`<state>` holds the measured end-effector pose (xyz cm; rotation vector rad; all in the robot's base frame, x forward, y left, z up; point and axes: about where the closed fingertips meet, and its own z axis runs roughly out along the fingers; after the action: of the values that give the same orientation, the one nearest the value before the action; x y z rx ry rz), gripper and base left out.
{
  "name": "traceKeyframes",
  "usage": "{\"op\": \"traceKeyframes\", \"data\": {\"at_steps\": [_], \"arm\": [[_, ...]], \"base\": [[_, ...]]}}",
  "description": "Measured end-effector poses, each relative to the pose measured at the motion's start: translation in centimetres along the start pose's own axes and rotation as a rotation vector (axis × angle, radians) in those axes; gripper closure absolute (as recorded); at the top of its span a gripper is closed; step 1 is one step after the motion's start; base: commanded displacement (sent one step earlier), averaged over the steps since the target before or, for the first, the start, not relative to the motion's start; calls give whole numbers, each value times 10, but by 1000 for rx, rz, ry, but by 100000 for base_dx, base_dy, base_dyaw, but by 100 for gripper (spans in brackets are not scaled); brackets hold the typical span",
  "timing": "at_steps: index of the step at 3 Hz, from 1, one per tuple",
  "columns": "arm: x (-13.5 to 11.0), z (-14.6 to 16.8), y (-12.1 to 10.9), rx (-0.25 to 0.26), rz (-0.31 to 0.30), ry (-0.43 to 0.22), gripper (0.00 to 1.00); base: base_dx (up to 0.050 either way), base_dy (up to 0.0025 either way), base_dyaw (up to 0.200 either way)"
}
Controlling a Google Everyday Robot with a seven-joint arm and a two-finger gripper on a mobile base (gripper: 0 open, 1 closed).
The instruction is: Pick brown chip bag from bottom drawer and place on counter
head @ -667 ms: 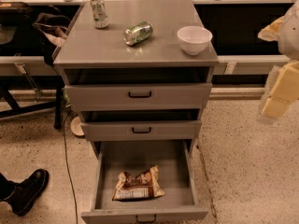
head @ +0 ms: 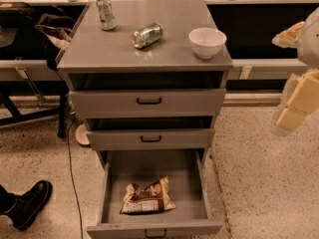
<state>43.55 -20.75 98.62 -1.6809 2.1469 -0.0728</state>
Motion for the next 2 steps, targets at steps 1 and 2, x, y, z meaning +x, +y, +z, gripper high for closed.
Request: {"op": "traceKeyframes", "data": {"at_steps": [1, 2], "arm": [[9, 33, 9, -51, 29, -138, 0], [-3, 74, 23, -115, 82, -276, 0]], "base": [[0, 0, 0], [0, 0, 0]]}}
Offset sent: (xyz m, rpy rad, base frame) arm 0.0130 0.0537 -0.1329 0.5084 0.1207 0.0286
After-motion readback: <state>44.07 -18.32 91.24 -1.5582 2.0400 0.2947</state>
